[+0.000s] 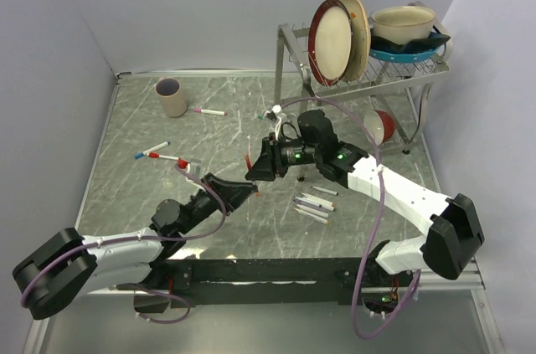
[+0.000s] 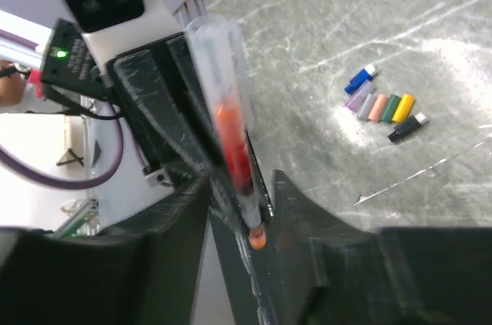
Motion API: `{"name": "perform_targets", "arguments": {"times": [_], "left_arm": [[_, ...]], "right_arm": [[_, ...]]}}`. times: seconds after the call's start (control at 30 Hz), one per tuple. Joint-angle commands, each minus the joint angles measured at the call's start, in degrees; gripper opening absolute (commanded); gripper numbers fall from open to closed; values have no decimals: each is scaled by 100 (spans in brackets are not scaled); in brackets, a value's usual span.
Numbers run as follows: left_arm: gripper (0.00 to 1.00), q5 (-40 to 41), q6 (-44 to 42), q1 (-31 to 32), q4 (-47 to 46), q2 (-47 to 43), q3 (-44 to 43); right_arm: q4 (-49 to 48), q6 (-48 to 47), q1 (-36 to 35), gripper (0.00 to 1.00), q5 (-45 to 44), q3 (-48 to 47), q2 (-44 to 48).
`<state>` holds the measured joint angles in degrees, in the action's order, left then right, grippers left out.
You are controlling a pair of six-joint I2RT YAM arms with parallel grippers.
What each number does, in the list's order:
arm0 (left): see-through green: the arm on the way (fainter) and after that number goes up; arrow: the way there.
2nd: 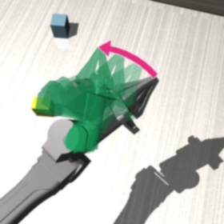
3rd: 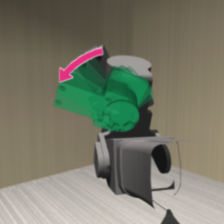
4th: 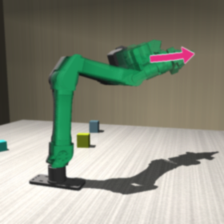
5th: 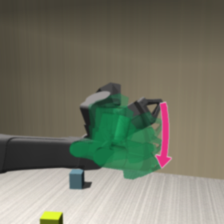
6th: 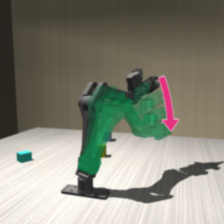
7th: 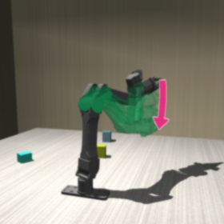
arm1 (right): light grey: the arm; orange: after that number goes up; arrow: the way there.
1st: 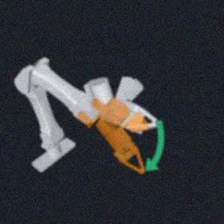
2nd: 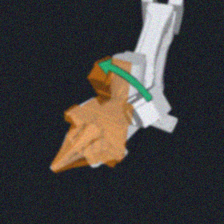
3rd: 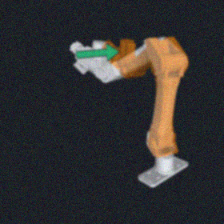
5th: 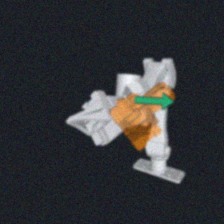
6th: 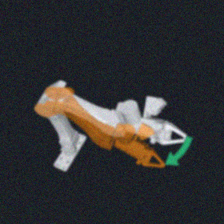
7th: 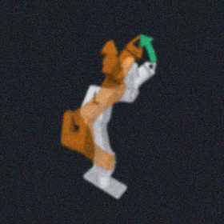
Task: Open the pen caps
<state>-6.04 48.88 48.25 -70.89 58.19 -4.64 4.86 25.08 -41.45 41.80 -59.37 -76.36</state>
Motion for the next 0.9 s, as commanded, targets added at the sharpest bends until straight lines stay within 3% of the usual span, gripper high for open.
{"name": "perform_targets", "arguments": {"times": [0.0,0.07,0.1,0.17,0.2,0.23,0.27,0.3,0.33,0.43,0.53,0.7,0.87], "left_arm": [[1,77,-107,123,-557,113,-247],[2,68,-81,132,-583,113,-230],[10,68,-37,132,-557,87,-221],[34,147,7,132,-32,-166,-256],[53,191,-19,132,327,-290,-291],[59,217,-80,132,583,-422,-344],[71,235,-168,132,777,-701,-301],[89,296,-264,132,796,-869,-144],[93,366,-309,132,936,-1045,-72],[96,587,-467,123,1602,-1766,-106],[93,1061,-564,97,2447,-2241,-352],[78,1693,-283,79,3458,-2102,-940],[62,1809,7,79,3925,-1584,-1398]], "right_arm": [[-275,-134,-144,27,12,-294,-107],[-258,-222,-170,8,38,-285,-142],[-197,-371,-162,0,30,-277,-151],[-126,-547,-161,0,4,-233,-108],[-13,-774,-161,0,-14,-198,-90],[23,-907,-144,0,55,-171,-55],[84,-1117,-100,0,134,-145,-11],[311,-1563,-74,0,196,-145,15],[400,-1803,-21,0,588,-145,33],[858,-2727,137,0,1442,-180,-2],[981,-2781,129,0,1332,-224,-98],[1131,-2798,67,0,1234,-347,-274],[1175,-2824,-12,0,1085,-347,-318]]}}
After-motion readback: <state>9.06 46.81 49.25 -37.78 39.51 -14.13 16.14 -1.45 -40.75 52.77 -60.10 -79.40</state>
